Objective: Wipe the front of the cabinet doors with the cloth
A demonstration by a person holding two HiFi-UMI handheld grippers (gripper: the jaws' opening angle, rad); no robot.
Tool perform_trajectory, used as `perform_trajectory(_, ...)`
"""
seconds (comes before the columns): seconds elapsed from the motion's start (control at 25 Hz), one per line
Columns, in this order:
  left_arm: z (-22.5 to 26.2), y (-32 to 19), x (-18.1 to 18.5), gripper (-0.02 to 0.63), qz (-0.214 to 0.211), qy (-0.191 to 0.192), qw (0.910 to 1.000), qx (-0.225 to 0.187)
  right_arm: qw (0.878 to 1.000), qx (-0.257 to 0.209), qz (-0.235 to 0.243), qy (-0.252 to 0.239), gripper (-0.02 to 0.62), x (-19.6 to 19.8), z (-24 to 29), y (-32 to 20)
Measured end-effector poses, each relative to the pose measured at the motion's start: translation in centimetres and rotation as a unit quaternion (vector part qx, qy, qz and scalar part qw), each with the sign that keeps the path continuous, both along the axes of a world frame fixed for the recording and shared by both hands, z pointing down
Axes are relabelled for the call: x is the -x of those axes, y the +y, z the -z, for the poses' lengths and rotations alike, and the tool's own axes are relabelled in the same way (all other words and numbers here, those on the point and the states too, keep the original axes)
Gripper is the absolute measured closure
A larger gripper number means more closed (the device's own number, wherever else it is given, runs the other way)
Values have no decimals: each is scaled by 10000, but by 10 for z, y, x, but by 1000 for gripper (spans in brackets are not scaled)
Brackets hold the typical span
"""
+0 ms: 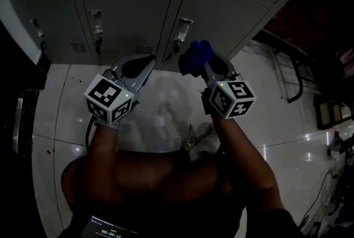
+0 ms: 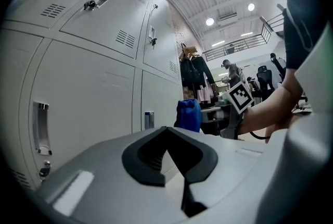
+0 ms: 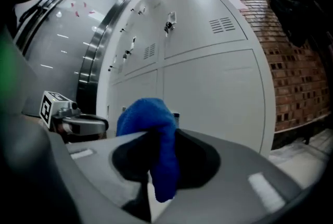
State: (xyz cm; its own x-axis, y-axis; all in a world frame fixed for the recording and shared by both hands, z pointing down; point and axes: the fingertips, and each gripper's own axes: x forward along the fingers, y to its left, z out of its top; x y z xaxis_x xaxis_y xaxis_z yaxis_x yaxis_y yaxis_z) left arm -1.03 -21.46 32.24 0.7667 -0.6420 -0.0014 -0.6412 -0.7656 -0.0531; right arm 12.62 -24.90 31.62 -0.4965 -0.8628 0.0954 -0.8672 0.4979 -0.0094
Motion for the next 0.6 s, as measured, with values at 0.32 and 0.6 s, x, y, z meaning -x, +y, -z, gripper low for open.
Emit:
perform_trajectory(0.32, -3, 6, -6, 606, -87, -88, 9999, -21, 9962, 84, 723, -469, 518, 18, 5, 38)
perform_trajectory(0.6, -9, 7, -9, 606, -111, -174, 9998, -1, 9902, 116, 1255, -598, 518, 27, -4, 46)
